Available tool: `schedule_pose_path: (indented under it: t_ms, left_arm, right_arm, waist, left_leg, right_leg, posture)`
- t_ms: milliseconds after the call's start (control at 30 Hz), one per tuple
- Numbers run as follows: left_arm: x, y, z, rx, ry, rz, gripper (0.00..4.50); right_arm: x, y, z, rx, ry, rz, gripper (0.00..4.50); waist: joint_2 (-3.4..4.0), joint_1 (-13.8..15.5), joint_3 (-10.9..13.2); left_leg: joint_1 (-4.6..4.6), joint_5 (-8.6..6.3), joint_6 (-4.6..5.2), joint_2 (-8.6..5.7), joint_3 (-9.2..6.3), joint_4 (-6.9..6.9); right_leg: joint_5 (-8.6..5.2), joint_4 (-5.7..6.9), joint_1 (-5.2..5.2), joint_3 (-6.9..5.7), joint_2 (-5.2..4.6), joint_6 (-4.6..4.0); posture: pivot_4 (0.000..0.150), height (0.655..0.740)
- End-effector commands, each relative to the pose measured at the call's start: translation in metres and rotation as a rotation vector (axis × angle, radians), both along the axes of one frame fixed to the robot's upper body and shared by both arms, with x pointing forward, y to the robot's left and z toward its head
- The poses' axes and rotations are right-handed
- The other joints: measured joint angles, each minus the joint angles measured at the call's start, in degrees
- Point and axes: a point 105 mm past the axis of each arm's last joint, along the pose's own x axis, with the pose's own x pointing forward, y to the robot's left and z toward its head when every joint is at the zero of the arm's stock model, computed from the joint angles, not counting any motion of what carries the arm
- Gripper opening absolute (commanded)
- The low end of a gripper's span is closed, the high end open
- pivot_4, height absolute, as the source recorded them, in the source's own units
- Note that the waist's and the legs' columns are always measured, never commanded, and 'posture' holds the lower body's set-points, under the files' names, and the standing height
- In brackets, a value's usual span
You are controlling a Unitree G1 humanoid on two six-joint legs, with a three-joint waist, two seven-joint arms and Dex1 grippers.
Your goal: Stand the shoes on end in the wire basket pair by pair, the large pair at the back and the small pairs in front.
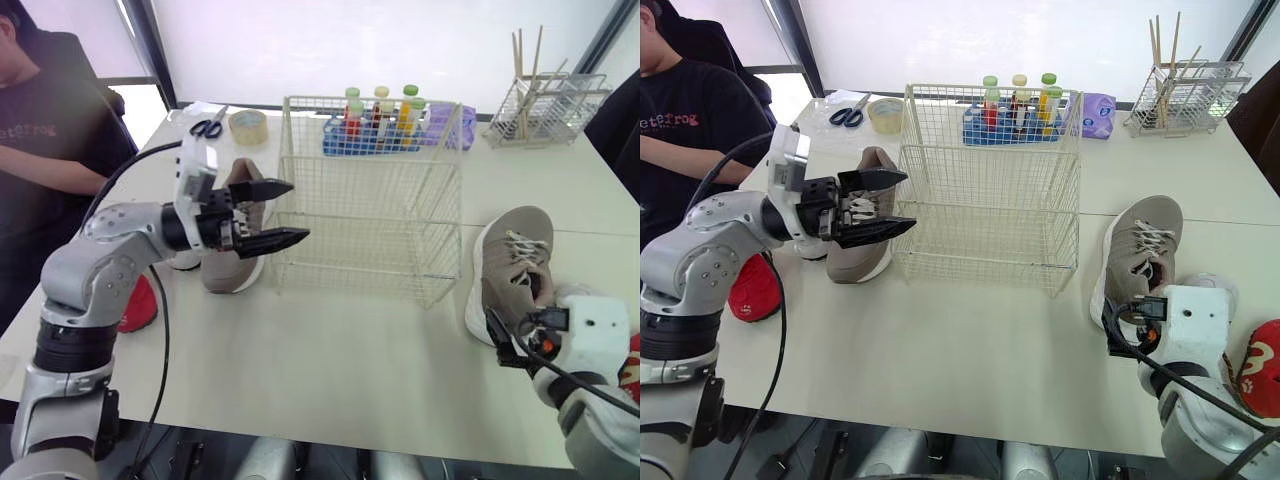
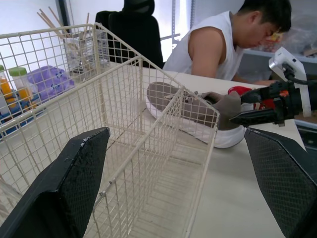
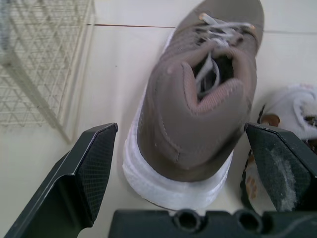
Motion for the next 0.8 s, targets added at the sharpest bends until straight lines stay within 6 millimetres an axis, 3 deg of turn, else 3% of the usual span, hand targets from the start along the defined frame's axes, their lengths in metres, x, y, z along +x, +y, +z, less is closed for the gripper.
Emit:
schedule_pose_path:
  t_ms: [33,633,800]
  left_arm:
    - [-0.006,0.005,0.012,-0.002,-0.048,0.016,4.48]
    - [-0.017,0.010,0.015,0.042,-0.061,-0.003,4.48]
    - [-0.023,0.012,0.015,0.049,-0.049,-0.024,4.50]
  right_arm:
    - [0.006,0.004,0.003,0.043,-0.032,-0.020,4.50]
    - [0.035,0.004,-0.009,0.100,0.002,-0.104,4.50]
    - [0.038,0.008,-0.010,0.096,0.006,-0.085,2.24]
  waist:
    - [0.01,-0.2,0.0]
    - [-0.04,-1.2,-0.1]
    - [-0.06,-1.4,-0.1]
  left_leg:
    - [0.00,0.00,0.00,0.02,0.00,0.00]
    - [0.56,-0.08,0.14,0.08,0.00,-0.16]
    - [0.56,-0.08,0.14,0.09,0.00,-0.17]
  right_leg:
    - [0.00,0.00,0.00,0.01,0.03,0.00]
    - [-0.09,-0.03,0.23,0.06,0.13,-0.22]
    - [-0.07,-0.04,0.22,0.06,0.13,-0.19]
  posture:
    - [0.150,0.7400]
    - [0.150,0.7400]
    - [0.150,0.7400]
